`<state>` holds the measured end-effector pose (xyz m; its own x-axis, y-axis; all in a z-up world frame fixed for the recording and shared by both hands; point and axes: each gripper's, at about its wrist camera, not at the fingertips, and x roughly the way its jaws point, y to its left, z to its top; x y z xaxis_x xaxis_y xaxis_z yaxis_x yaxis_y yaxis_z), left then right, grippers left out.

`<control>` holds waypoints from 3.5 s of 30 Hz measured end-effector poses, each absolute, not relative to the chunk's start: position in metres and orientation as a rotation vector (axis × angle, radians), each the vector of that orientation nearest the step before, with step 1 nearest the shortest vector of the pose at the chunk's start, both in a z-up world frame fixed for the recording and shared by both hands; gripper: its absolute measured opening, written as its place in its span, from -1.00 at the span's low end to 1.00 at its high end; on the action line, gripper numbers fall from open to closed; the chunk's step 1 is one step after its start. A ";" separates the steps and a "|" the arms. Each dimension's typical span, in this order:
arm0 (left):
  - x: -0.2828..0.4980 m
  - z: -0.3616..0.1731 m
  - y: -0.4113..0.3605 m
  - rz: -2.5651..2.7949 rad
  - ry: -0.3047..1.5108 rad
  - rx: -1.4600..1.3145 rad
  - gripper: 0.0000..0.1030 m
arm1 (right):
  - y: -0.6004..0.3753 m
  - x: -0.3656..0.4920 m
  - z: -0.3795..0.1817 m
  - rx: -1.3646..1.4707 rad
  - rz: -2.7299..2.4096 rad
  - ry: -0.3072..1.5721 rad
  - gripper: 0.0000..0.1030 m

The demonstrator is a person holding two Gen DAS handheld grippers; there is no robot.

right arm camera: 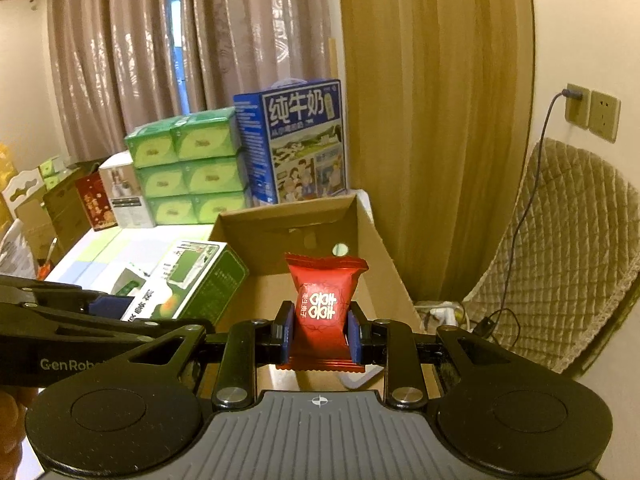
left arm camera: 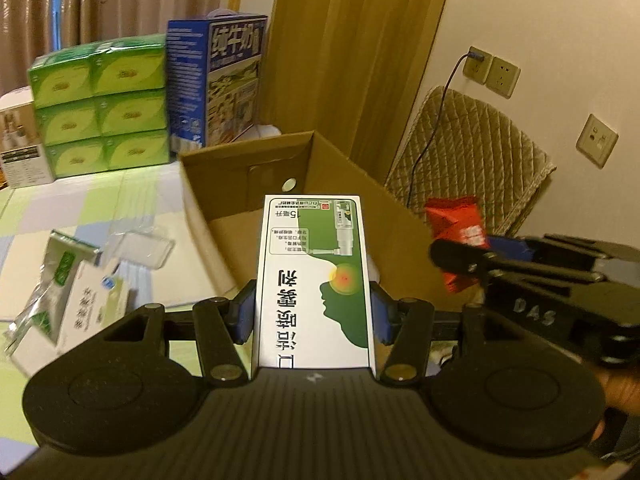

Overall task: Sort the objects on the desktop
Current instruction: 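Carry the white-and-green box with the left tool into the cardboard box while the right tool carries the red packet, then open the right tool to drop the red packet into the cardboard box while the left tool withdraws, then move both tools back over the table toward the remaining items, then grasp the clear plastic packet with the left tool while the right tool grasps the black cable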

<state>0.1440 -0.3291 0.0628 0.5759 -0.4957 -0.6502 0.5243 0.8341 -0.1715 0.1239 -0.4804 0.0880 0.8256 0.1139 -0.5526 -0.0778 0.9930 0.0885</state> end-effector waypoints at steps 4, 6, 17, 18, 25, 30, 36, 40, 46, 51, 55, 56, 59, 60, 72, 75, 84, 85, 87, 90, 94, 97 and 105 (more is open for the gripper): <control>0.160 0.058 -0.343 -0.617 0.746 0.029 -0.01 | -0.488 0.136 0.082 0.078 0.081 0.603 -0.53; 0.168 0.052 -0.345 -0.624 0.754 0.008 -0.02 | -0.491 0.138 0.078 0.087 0.074 0.611 -0.53; 0.173 0.039 -0.319 -0.586 0.758 0.003 -0.02 | -0.479 0.150 0.063 0.087 0.101 0.645 -0.53; 0.172 0.039 -0.316 -0.585 0.756 -0.001 -0.02 | -0.476 0.152 0.063 0.089 0.112 0.644 -0.53; 0.167 0.041 -0.297 -0.561 0.747 -0.015 0.02 | -0.479 0.144 0.073 0.152 0.122 0.575 0.08; 0.156 0.043 -0.272 -0.528 0.734 -0.025 0.17 | -0.478 0.114 0.075 0.178 0.096 0.566 0.18; 0.134 0.044 -0.237 -0.479 0.725 -0.047 0.34 | -0.458 0.066 0.069 0.230 0.112 0.572 0.34; 0.115 0.041 -0.210 -0.434 0.722 -0.033 0.47 | -0.433 0.040 0.066 0.231 0.140 0.583 0.44; 0.084 0.039 -0.169 -0.366 0.697 0.025 0.66 | -0.391 0.016 0.060 0.225 0.191 0.601 0.59; 0.066 0.033 -0.128 -0.294 0.710 0.025 0.81 | -0.361 0.006 0.049 0.210 0.235 0.637 0.69; 0.055 0.027 -0.098 -0.238 0.720 0.030 0.87 | -0.343 0.002 0.043 0.194 0.256 0.661 0.76; 0.053 0.025 -0.090 -0.226 0.725 0.027 0.89 | -0.339 0.001 0.042 0.189 0.260 0.666 0.77; 0.048 0.019 -0.070 -0.196 0.737 0.013 0.90 | -0.328 0.000 0.038 0.163 0.274 0.678 0.78; 0.047 0.017 -0.064 -0.185 0.740 0.011 0.90 | -0.324 0.000 0.037 0.155 0.277 0.682 0.78; 0.058 0.001 -0.022 -0.141 0.763 -0.018 0.91 | -0.281 0.030 0.012 0.122 0.319 0.742 0.79; 0.067 -0.003 -0.018 -0.140 0.760 -0.009 0.91 | -0.273 0.043 0.002 0.132 0.321 0.759 0.79; 0.099 -0.023 -0.010 -0.202 0.760 0.031 0.91 | -0.247 0.090 -0.032 0.144 0.317 0.815 0.76; 0.104 -0.026 -0.010 -0.209 0.760 0.043 0.91 | -0.243 0.095 -0.035 0.142 0.316 0.818 0.75; 0.114 -0.032 -0.011 -0.219 0.764 0.076 0.91 | -0.236 0.105 -0.043 0.137 0.309 0.827 0.60; 0.129 -0.041 -0.013 -0.228 0.770 0.118 0.89 | -0.228 0.120 -0.054 0.139 0.298 0.848 0.41; 0.146 -0.051 -0.014 -0.269 0.757 0.151 0.89 | -0.216 0.139 -0.068 0.147 0.275 0.861 0.15; 0.157 -0.058 -0.015 -0.302 0.760 0.174 0.81 | -0.208 0.150 -0.077 0.146 0.262 0.870 0.03; 0.179 -0.074 -0.015 -0.363 0.752 0.187 0.68 | -0.187 0.168 -0.091 0.027 0.186 0.839 0.01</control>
